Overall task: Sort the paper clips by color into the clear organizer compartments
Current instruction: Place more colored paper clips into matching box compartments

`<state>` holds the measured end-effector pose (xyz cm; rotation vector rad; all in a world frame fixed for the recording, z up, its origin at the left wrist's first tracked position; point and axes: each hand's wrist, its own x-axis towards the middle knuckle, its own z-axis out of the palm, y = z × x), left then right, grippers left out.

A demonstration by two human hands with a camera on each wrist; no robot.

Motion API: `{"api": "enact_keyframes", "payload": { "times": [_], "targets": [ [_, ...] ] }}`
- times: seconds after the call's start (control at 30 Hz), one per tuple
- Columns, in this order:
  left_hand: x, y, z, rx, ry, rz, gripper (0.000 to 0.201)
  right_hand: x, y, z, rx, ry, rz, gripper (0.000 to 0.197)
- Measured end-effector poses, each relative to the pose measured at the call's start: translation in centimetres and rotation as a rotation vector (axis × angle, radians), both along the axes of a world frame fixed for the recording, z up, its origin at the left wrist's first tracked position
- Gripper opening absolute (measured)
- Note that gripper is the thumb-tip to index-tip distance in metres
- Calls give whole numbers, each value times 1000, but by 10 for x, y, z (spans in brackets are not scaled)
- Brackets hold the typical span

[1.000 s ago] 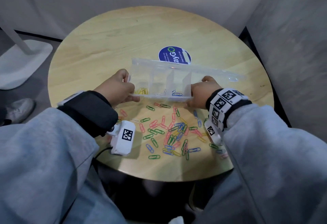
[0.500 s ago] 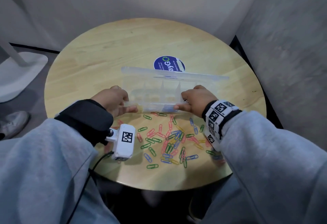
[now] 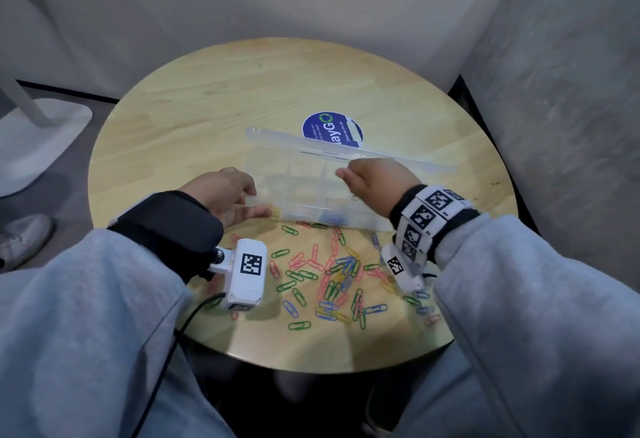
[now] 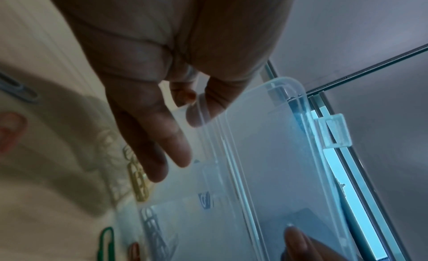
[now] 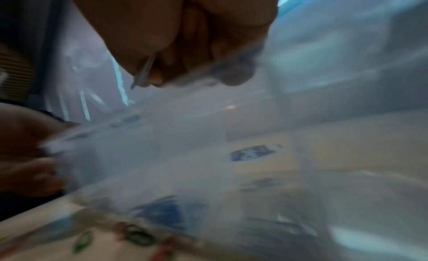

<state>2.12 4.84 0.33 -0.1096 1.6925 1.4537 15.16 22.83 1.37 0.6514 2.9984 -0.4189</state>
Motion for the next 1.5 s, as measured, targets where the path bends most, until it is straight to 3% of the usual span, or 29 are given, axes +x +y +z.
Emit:
{"api": "enact_keyframes", "payload": {
  "times": [0.13,0.4,0.57,0.8,0.9,1.1,1.2,1.3,1.4,1.5],
  "targets": [
    [1,0,2,7,-26,-5,17,-29,-35,5,32,-95,49,42],
    [1,-4,1,12,-30,-23,17,-49,-49,2,-122,8,-97,37],
    [2,-4,4,24,-48,-33,15,-43,-46,6,-210,47,-205,46],
    [3,-5,5,30,-31,0,21,-9,-34,7,-484,116,-296,17],
    [5,-3,6,39,-44,10,21,0,-28,9,-608,183,-394,14],
    [8,-4,10,47,-51,13,25,24,-17,14,-110,43,-168,23],
    [6,-4,9,69,-93,52,26,39,-7,8,164,-143,-38,38],
    [2,-3,6,98,-154,95,27,43,1,7,235,-321,38,56],
    [3,-3,6,98,-109,73,28,36,7,7,345,-532,167,80],
    [3,-3,2,117,-113,96,29,26,8,-1,483,-666,248,85]
  ]
}}
